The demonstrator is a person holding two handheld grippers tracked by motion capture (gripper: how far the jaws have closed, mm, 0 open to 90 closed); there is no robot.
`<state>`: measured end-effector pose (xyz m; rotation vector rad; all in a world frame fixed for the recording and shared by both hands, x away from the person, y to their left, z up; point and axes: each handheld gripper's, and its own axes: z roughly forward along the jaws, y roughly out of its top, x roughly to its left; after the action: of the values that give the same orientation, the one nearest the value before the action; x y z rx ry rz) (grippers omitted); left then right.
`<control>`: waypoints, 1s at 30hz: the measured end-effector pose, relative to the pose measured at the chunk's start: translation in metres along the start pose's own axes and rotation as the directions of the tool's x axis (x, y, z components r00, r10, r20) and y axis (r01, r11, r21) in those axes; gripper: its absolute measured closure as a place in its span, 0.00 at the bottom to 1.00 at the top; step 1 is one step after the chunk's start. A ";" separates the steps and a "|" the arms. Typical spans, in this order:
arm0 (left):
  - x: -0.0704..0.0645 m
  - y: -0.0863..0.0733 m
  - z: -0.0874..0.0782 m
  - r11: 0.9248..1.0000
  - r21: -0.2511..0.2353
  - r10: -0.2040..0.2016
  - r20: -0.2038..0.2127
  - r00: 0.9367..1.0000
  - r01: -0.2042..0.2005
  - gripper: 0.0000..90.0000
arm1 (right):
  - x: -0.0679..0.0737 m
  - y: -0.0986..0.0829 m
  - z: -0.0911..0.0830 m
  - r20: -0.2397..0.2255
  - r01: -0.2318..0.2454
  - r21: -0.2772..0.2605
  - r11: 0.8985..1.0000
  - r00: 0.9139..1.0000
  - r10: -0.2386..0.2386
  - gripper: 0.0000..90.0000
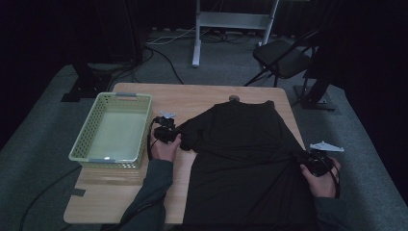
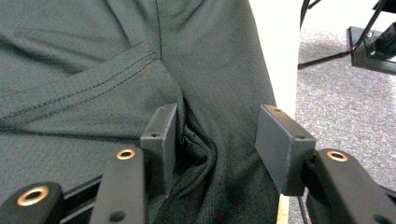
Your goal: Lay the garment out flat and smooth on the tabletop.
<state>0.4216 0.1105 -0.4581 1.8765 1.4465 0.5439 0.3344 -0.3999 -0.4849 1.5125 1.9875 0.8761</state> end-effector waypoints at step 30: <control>0.005 -0.007 0.019 0.999 0.044 0.021 0.029 0.999 -0.022 0.73 | 0.001 0.000 0.000 0.004 0.001 -0.002 1.000 1.000 -0.001 0.54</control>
<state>0.4317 0.1109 -0.4763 1.9284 1.4322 0.4970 0.3339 -0.3992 -0.4850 1.5107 1.9839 0.8735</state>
